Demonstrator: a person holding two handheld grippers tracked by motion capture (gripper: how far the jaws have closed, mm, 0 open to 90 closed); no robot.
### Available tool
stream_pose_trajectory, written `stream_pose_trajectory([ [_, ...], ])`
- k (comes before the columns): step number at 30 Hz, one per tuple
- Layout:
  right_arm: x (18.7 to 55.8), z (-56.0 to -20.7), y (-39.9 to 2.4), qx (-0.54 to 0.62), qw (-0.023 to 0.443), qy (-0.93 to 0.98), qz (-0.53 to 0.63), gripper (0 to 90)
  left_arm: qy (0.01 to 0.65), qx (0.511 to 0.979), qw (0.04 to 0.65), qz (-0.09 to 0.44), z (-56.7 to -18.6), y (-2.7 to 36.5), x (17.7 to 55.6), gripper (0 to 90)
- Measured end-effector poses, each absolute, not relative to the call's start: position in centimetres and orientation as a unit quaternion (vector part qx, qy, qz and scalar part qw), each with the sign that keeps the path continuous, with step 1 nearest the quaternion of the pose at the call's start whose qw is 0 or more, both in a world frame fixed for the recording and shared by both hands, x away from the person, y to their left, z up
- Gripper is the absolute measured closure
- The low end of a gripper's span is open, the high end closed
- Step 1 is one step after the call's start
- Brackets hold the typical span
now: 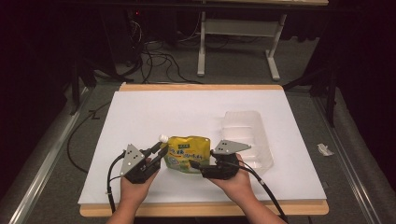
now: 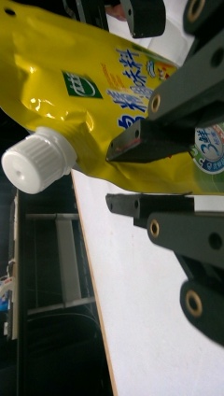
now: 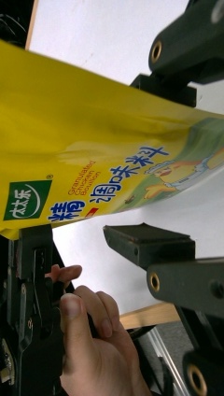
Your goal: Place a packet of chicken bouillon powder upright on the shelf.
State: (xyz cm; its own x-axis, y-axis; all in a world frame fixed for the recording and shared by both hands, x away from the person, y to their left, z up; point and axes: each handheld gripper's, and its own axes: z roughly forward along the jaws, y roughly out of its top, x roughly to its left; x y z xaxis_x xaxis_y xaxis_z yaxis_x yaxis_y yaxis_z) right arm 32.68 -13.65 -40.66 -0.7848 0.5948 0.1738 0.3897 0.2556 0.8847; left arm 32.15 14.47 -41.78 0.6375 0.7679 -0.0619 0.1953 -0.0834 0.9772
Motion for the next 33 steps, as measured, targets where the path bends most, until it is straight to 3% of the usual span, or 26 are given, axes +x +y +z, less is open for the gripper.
stream_pose_trajectory([
  [1, 32.8, -40.7, -13.5, 0.311, 0.097, 0.789, 0.522, 47.3, 0.352, 0.693, 0.579, 0.245, -41.8, 14.5, 32.2, 63.7],
  [6, 33.1, -41.0, -12.7, 0.302, 0.091, 0.799, 0.512, 56.2, 0.360, 0.693, 0.576, 0.241, -41.7, 15.0, 32.3, 56.0],
  [12, 33.7, -41.2, -12.6, 0.307, 0.059, 0.799, 0.514, 73.2, 0.368, 0.693, 0.574, 0.235, -41.7, 15.4, 32.5, 48.8],
  [16, 33.6, -41.4, -12.2, 0.294, 0.052, 0.805, 0.512, 79.6, 0.368, 0.697, 0.570, 0.234, -41.8, 15.3, 32.6, 48.1],
  [24, 33.5, -41.1, -12.3, 0.295, 0.060, 0.805, 0.512, 85.4, 0.368, 0.694, 0.573, 0.234, -41.7, 15.7, 32.6, 46.0],
  [33, 33.2, -39.8, -13.6, 0.296, 0.074, 0.793, 0.527, 85.7, 0.369, 0.697, 0.569, 0.232, -41.8, 15.8, 32.7, 43.8],
])
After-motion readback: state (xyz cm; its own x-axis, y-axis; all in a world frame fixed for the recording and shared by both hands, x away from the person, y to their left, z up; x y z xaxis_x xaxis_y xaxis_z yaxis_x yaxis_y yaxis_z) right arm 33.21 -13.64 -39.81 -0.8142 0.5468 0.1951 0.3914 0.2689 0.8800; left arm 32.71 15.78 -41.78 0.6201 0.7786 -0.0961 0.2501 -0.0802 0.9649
